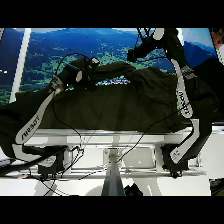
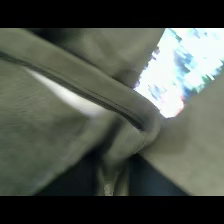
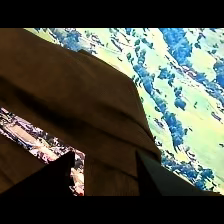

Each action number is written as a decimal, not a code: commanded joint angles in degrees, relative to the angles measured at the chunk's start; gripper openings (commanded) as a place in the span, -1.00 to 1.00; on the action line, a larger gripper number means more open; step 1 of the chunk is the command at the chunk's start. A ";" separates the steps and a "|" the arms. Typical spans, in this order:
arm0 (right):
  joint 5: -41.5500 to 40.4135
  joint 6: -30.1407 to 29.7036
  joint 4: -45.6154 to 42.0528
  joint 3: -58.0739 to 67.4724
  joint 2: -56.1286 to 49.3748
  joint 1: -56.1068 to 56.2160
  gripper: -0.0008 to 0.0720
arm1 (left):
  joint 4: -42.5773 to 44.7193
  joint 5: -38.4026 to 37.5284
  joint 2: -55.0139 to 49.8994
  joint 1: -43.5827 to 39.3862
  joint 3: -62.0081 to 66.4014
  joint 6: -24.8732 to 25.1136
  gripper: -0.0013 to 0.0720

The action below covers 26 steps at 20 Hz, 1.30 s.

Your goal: Fold the clothes and pants, and hang the long-sleeved shirts on hangers.

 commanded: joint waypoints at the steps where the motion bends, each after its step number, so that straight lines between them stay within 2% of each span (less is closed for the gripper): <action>1: 0.09 -0.02 -0.02 0.04 0.02 0.00 0.21 | 3.61 3.87 -0.61 1.11 0.70 -9.92 -0.65; 5: 0.09 -0.02 -0.02 0.04 0.02 0.00 0.22 | 3.63 3.91 -0.42 1.33 0.96 -10.71 -0.65; 6: 0.11 -0.02 -0.04 0.04 0.02 0.00 0.21 | 3.61 3.91 -0.39 1.40 0.98 -10.69 -0.91; 8: -0.24 0.63 -1.29 0.07 0.02 -0.07 0.20 | 3.58 4.35 -0.22 1.42 1.53 -13.27 -0.92; 9: -0.85 2.89 -3.82 0.07 0.02 -0.07 0.07 | 3.30 4.96 -0.09 1.53 2.51 -15.26 -0.92; 10: -1.25 5.14 -6.93 0.07 0.02 -0.07 0.05 | 2.49 6.01 0.35 1.84 4.11 -16.83 -0.92; 12: -0.92 8.72 -12.63 0.04 0.15 -0.57 0.05 | 1.16 8.46 2.49 3.02 7.85 -17.38 -0.92; 14: -0.31 9.90 -13.07 0.07 0.92 -2.93 0.04 | 1.20 10.78 6.29 5.38 11.65 -17.35 -0.92; 15: 0.00 9.84 -13.07 0.04 1.66 -4.59 -0.33 | 1.22 12.11 8.61 7.04 12.96 -17.31 -0.92; 16: 0.24 9.84 -13.05 0.04 2.43 -6.32 -0.90 | 1.25 13.77 11.37 9.09 13.70 -16.87 -0.92; 18: 1.77 9.51 -12.87 0.02 4.22 -10.32 -0.89 | 1.25 15.54 16.74 13.62 13.73 -16.90 -0.92; 23: 7.87 8.76 -10.60 -0.09 8.50 -22.67 -0.90 | 1.18 12.59 23.93 25.18 13.68 -17.20 -0.92; 26: 12.39 5.29 -0.98 -2.62 9.64 -31.01 -0.90 | 1.03 6.21 23.82 28.02 13.60 -17.11 -0.92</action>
